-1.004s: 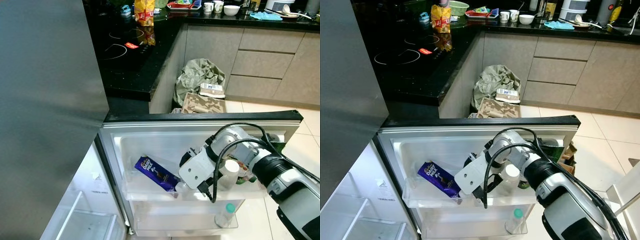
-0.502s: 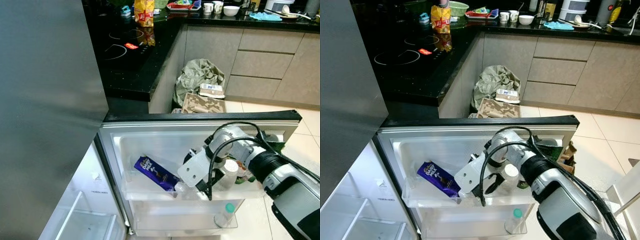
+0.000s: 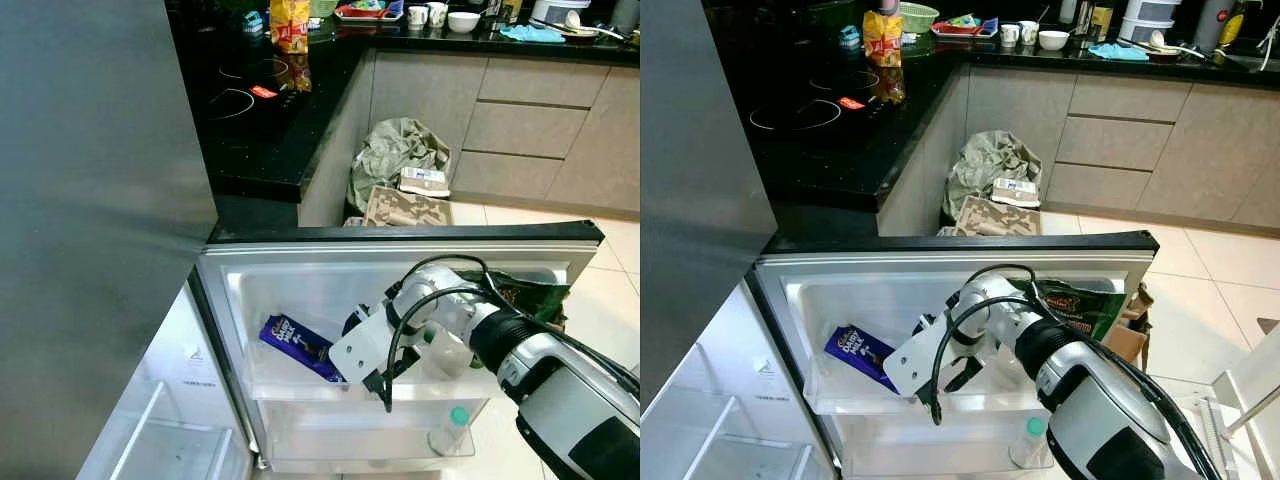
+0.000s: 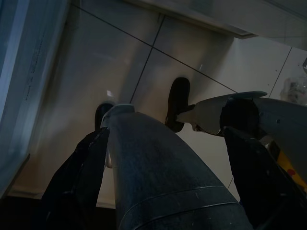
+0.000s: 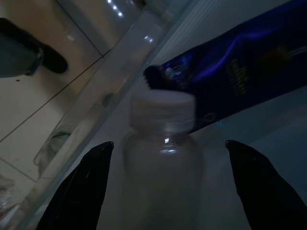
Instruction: Restocking fridge
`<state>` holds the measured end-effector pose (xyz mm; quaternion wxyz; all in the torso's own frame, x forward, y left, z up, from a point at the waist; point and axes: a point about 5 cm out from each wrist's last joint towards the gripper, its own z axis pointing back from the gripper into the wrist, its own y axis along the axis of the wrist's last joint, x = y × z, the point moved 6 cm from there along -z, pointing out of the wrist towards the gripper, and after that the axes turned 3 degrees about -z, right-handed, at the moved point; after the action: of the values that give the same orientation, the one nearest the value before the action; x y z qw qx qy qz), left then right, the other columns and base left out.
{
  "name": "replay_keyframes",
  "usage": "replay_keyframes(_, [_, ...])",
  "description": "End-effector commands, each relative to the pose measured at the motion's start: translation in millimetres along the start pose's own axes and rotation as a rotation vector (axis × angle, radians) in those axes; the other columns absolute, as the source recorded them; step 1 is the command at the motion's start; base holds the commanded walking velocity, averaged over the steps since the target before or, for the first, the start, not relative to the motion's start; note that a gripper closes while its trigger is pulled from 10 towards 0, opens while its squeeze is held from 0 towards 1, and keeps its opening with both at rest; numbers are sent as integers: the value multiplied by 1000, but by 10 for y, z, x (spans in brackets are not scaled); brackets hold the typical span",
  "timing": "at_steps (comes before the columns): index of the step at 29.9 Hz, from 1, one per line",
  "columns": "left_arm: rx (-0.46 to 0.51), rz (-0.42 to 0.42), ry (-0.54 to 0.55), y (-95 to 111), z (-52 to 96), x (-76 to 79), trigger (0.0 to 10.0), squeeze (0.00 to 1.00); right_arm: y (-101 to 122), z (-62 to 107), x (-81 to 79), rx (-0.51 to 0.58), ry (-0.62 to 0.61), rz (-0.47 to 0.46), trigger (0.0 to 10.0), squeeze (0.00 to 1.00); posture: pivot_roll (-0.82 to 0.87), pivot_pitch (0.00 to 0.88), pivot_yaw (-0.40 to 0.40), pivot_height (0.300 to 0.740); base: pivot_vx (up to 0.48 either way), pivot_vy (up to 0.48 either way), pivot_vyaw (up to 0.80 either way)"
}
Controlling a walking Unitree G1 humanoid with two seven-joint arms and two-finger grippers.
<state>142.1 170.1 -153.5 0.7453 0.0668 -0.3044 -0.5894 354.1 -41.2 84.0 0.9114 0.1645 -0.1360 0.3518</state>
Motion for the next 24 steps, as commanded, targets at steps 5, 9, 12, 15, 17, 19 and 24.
replay_keyframes(5, [-36, 16, 2, -132, 23, -2, 10000, 0, -26, -76, -97, -13, 38, -2, 10000, 0, -123, 40, -32, 740, 0, 0, 0])
replay_keyframes(9, [-33, 14, 2, -122, 21, -1, 10000, 0, -55, -71, -92, -26, 38, -14, 10000, 0, -125, 38, -30, 740, 0, 0, 0])
replay_keyframes(12, [-29, 17, 1, -110, 15, 6, 10000, 0, -57, -65, -71, -14, 26, -52, 10000, 0, -133, 39, -34, 740, 0, 0, 0])
replay_keyframes(15, [-33, 13, -2, -117, 14, 12, 10000, 0, -43, -68, -52, -2, 15, -74, 10000, 0, -133, 39, -34, 740, 0, 0, 0])
replay_keyframes(17, [-36, 9, -4, -120, 13, 16, 10000, 0, -2, -86, 28, 25, -33, -123, 10000, 0, -133, 39, -34, 740, 0, 0, 0])
replay_keyframes(19, [-34, 10, -5, -119, 12, 19, 10000, 0, -8, -95, 60, 18, -55, -133, 10000, 0, -132, 41, -37, 740, 0, 0, 0])
replay_keyframes(24, [-35, 10, -8, -128, 12, 28, 10000, 0, -28, -93, 145, -11, -104, -135, 10000, 0, -133, 43, -37, 740, 0, 0, 0])
